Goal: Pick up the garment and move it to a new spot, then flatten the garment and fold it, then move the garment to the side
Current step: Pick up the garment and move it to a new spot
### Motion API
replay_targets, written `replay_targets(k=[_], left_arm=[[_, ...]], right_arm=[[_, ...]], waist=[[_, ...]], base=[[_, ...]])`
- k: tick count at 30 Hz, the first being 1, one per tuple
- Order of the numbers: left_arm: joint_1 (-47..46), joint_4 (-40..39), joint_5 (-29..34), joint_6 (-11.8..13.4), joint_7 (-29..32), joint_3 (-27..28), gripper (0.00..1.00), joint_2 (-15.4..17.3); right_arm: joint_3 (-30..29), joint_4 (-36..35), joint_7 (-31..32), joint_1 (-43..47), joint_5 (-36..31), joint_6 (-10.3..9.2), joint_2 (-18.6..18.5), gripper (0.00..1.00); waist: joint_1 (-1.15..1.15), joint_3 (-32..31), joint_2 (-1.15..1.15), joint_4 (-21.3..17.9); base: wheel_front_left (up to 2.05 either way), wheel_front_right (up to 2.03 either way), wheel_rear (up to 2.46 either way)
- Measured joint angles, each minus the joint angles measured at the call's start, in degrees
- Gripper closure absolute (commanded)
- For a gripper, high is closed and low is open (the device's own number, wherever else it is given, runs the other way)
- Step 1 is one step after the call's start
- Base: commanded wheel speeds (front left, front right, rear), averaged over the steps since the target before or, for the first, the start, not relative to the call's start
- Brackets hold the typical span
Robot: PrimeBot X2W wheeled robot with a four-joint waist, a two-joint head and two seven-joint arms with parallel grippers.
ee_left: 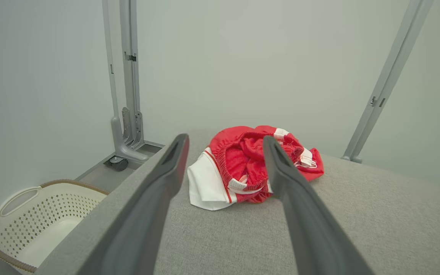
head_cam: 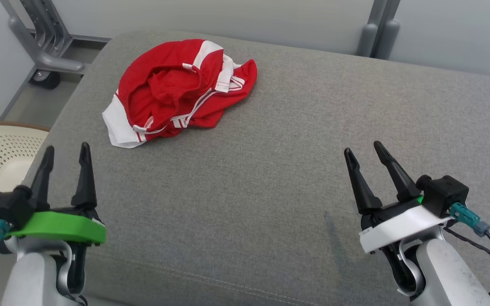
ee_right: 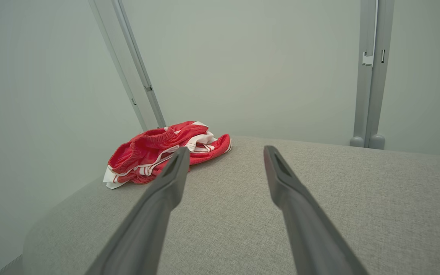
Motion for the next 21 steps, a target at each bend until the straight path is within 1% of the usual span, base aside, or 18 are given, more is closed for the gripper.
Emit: replay_targets(k=[5, 7, 11, 15, 17, 21], left_arm=[[-4.9, -0.4, -0.6, -0.1, 0.7, 0.4, 0.00, 2.0], [-6.6, -0.3, -0.9, -0.1, 1.6, 0.7, 0.00, 2.8], [-10.3, 0.9, -4.0, -0.1, 4.4, 1.9, 0.00, 4.0], [-13.8, 2.4, -4.3, -0.1, 7.0, 2.4, 0.00, 6.6], [-15.3, 3.3, -4.8, -0.2, 8.5, 2.4, 0.00, 7.1], [-18.5, 6.2, -7.9, -0.4, 11.3, 2.4, 0.00, 7.1]], right_arm=[[0.9, -0.7, 0.0, -2.2, 0.0, 0.00, -0.4, 0.00], [1.2, -1.0, 0.0, -2.9, 0.0, 0.00, -0.6, 0.00], [1.6, -1.8, 0.0, -4.5, 0.0, 0.00, -1.1, 0.00], [2.0, -2.6, 0.0, -6.9, 0.0, 0.00, -1.1, 0.00], [2.0, -3.0, 0.0, -8.1, -0.1, 0.00, -1.1, 0.00], [2.2, -3.6, 0.0, -10.3, -0.1, 0.00, -1.1, 0.00]], waist=[[0.00, 2.3, 0.00, -1.2], [0.00, 3.4, 0.00, -1.8], [0.00, 5.8, 0.00, -3.1], [0.00, 8.4, 0.00, -4.6], [0.00, 9.9, 0.00, -5.4], [0.00, 12.7, 0.00, -7.1]], base=[[0.00, 0.00, 0.00], [0.00, 0.00, 0.00], [0.00, 0.00, 0.00], [0.00, 0.00, 0.00], [0.00, 0.00, 0.00], [0.00, 0.00, 0.00]])
